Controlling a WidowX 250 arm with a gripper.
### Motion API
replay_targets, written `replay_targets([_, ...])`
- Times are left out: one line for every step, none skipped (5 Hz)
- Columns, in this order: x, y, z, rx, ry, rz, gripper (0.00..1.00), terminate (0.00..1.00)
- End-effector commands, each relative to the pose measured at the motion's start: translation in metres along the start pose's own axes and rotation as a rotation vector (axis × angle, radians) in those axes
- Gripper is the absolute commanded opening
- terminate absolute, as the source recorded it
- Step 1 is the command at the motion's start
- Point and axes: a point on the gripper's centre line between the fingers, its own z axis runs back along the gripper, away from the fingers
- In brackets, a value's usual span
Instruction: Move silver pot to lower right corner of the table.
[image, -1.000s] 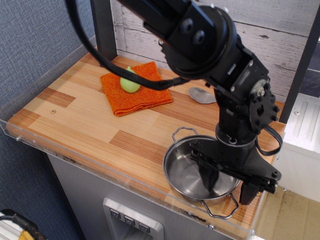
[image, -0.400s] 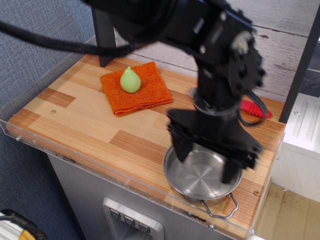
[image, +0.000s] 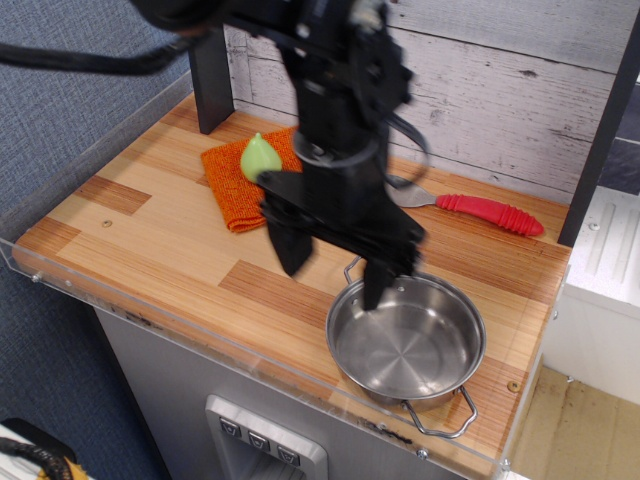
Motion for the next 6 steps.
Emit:
replay_targets([0.032, 0.034, 0.022, 0.018, -0.047, 0.024, 1.00, 0.00])
replay_targets([0.040, 0.064, 0.024, -0.002, -0.053, 0.075, 1.00, 0.00])
replay_targets([0.053, 0.076, 0.032, 0.007, -0.049, 0.101, 1.00, 0.00])
replay_targets([0.068, 0.086, 0.039, 0.012, -0.068, 0.125, 1.00, 0.00])
replay_targets([0.073, 0.090, 0.044, 0.015, -0.064, 0.120, 1.00, 0.00])
replay_targets([0.073, 0.090, 0.044, 0.015, -0.064, 0.120, 1.00, 1.00])
